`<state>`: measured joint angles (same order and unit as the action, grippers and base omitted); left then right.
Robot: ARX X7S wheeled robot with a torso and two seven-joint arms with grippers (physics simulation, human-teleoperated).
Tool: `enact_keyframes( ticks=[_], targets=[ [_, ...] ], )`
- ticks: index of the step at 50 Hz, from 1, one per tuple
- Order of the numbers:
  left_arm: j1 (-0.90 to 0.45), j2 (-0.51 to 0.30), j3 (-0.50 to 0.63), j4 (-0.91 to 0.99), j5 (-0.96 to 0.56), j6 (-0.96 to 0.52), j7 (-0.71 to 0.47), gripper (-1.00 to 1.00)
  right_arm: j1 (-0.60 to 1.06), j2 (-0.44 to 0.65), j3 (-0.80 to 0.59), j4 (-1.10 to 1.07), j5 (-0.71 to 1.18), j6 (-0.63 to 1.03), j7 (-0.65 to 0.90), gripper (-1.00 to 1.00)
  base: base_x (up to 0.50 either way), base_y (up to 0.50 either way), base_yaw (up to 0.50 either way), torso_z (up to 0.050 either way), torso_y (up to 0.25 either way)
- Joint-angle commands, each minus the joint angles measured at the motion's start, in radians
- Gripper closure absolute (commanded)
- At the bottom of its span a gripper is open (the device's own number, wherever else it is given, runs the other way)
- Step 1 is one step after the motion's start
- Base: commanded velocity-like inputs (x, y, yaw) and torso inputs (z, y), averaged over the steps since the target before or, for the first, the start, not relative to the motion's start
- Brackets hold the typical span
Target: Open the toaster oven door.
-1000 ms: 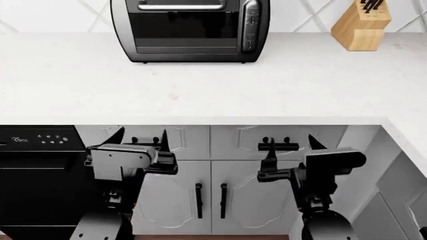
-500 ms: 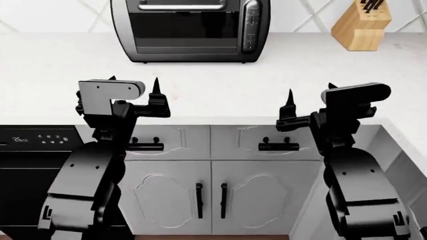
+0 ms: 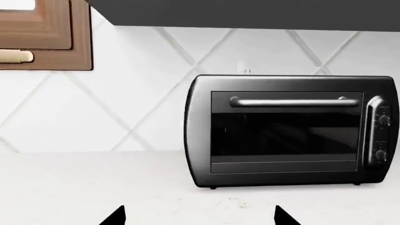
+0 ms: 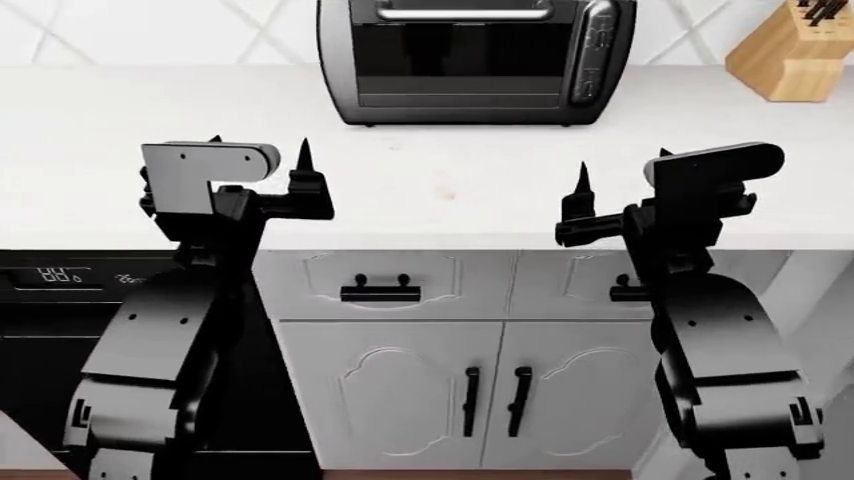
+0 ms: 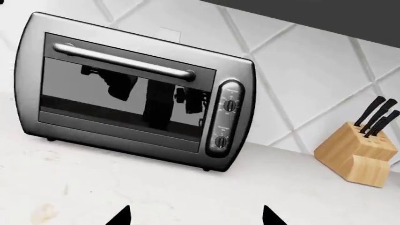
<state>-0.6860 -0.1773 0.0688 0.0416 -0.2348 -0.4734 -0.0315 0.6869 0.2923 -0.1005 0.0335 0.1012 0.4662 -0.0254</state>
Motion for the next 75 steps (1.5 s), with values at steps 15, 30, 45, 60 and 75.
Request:
enact_keyframes(
  ticks=[15, 30, 45, 60, 75],
  targets=[
    [0.005, -0.02, 0.001, 0.043, -0.022, -0.021, -0.013, -1.0, 0.006, 0.004, -0.01, -0.015, 0.007, 0.013, 0.006, -1.0, 0.0, 0.46, 0.0, 0.0, 0.0],
    [0.005, -0.023, 0.013, 0.039, -0.024, -0.015, -0.019, -1.0, -0.002, 0.005, 0.002, -0.005, 0.023, 0.0, 0.01, -1.0, 0.0, 0.16, 0.0, 0.0, 0.0],
    [0.001, -0.029, 0.016, 0.038, -0.034, -0.013, -0.023, -1.0, 0.002, 0.007, -0.007, -0.003, 0.025, 0.006, 0.013, -1.0, 0.19, 0.02, 0.0, 0.0, 0.0],
    [0.003, -0.033, 0.023, 0.031, -0.037, -0.004, -0.028, -1.0, -0.002, 0.009, -0.005, 0.005, 0.031, -0.004, 0.018, -1.0, 0.22, 0.03, 0.0, 0.0, 0.0],
    [0.004, -0.038, 0.03, 0.029, -0.042, 0.002, -0.032, -1.0, -0.002, 0.014, -0.002, -0.002, 0.039, 0.002, 0.023, -1.0, 0.22, 0.02, 0.0, 0.0, 0.0]
  ],
)
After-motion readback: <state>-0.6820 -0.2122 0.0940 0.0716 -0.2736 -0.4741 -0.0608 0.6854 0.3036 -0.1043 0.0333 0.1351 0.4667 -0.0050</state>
